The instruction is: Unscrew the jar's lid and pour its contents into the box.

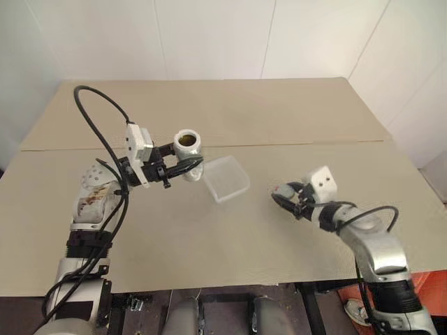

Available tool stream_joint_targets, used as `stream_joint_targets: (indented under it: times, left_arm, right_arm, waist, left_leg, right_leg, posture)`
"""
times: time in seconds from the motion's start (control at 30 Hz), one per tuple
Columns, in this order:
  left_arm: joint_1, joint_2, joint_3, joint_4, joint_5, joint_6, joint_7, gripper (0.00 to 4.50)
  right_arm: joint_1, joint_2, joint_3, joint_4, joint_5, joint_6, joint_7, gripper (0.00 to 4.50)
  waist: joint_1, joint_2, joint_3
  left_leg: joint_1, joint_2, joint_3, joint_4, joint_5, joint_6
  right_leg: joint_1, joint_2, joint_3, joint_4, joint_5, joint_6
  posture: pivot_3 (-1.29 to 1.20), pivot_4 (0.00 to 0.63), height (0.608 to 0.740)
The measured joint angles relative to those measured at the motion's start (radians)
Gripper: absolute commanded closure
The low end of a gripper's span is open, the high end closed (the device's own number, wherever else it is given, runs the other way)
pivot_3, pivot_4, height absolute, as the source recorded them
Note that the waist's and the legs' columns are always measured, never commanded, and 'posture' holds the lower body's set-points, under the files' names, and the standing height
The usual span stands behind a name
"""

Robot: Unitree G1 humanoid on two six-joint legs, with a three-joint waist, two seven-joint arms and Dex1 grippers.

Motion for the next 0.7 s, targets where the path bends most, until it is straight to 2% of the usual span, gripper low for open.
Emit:
stream_joint_targets:
  times: [0.13,0.17,0.3,0.47,0.6,0.7]
  left_arm:
    - [-0.015,-0.009,-0.004,0.035,0.059,-0.051,0.071,2.58]
    - [-0.024,-0.009,-0.015,0.045,0.102,-0.091,0.097,2.58]
    - [-0.042,0.011,-0.094,0.122,0.353,-0.343,0.243,2.58]
    - [-0.164,0.060,-0.188,0.337,0.698,-0.665,0.539,2.58]
    - [-0.378,0.152,-0.366,0.436,1.137,-0.875,0.961,2.58]
    - [-0.528,0.194,-0.586,0.494,1.509,-0.889,1.310,2.58]
  right_arm:
    - [0.009,0.004,0.003,0.006,-0.019,-0.001,-0.008,0.21]
    - [0.013,-0.009,0.002,-0.003,-0.017,0.007,0.004,0.06]
    - [0.015,-0.103,-0.011,-0.109,0.043,0.098,0.079,0.06]
    - [-0.049,-0.212,-0.044,-0.241,0.182,0.240,0.187,0.06]
    - [-0.177,-0.268,-0.034,-0.292,0.285,0.348,0.260,0.06]
    - [-0.261,-0.307,-0.024,-0.294,0.316,0.385,0.291,0.06]
  waist:
    - [0.002,0.000,0.000]
    - [0.002,0.000,0.000]
    - [0.013,0.000,0.000]
    - [0.023,-0.001,0.000]
    - [0.027,-0.001,0.001]
    - [0.030,-0.001,0.001]
  left_leg:
    - [0.000,0.000,0.000,0.000,0.000,0.000]
    - [-0.001,0.000,0.000,0.000,0.000,0.000]
    - [-0.001,-0.001,0.000,0.000,0.000,0.001]
    - [-0.002,0.000,0.000,0.000,0.000,0.000]
    - [-0.003,-0.001,-0.001,0.000,-0.001,0.001]
    - [-0.004,-0.002,0.001,0.000,-0.002,0.002]
  right_leg:
    - [0.000,0.000,0.000,0.000,0.000,0.000]
    - [0.000,0.000,0.000,-0.001,0.000,0.000]
    - [0.000,0.000,0.000,-0.001,0.000,0.000]
    - [0.000,0.000,-0.002,-0.002,0.000,0.000]
    - [0.000,-0.001,-0.003,-0.002,0.002,0.002]
    - [0.001,-0.002,-0.005,-0.001,0.002,0.003]
  posture:
    - [0.00,0.150,0.740]
    - [0.00,0.150,0.740]
    - [0.00,0.150,0.740]
    - [0.00,0.150,0.740]
    - [0.00,0.150,0.740]
    - [0.00,0.150,0.740]
